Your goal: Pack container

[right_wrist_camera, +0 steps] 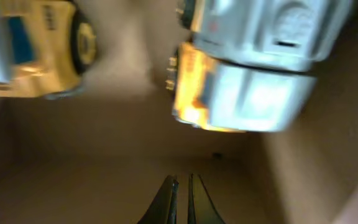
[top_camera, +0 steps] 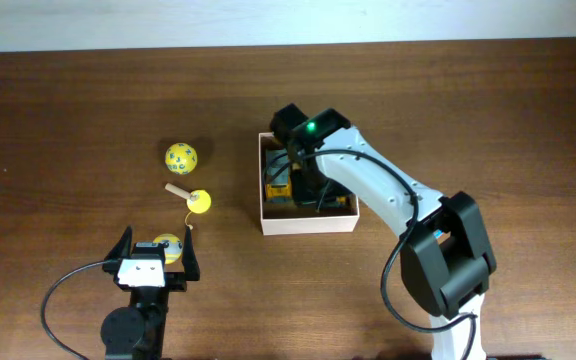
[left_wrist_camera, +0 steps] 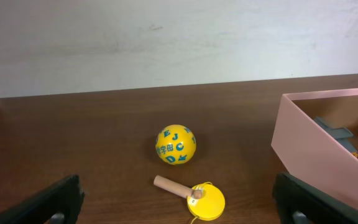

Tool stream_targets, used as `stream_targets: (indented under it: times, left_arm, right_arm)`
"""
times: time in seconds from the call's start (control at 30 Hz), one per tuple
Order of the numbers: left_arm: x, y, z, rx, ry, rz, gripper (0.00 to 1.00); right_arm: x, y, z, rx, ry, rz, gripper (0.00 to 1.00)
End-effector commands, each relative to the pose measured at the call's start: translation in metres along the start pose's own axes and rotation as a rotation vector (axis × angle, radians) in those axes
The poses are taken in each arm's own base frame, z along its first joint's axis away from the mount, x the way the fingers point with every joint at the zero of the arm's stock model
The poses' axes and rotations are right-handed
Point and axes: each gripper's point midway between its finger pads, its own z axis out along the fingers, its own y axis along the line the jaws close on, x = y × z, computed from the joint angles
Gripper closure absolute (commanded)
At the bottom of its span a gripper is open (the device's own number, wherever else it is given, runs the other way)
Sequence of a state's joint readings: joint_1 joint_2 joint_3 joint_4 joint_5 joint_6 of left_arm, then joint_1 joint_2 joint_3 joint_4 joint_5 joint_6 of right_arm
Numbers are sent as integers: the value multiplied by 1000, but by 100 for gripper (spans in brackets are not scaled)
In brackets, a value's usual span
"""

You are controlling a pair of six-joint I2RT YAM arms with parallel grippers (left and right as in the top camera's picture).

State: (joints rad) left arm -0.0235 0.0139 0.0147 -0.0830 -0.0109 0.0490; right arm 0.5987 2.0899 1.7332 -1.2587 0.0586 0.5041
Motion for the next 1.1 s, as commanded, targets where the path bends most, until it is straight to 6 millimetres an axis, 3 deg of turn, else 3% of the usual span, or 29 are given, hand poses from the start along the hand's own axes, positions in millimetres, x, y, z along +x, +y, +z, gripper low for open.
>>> stream_targets:
  times: [0.0, 0.23, 1.07]
  left_arm:
    - [2, 0, 0, 2, 3, 16, 1]
    - [2, 0, 0, 2, 3, 16, 1]
    - [2, 0, 0, 2, 3, 16, 1]
  right_arm:
    - [6, 1, -2, -1, -13, 25, 96]
    - [13, -2, 21, 10, 6, 24, 96]
    - [-15, -14, 18, 89, -130, 27, 96]
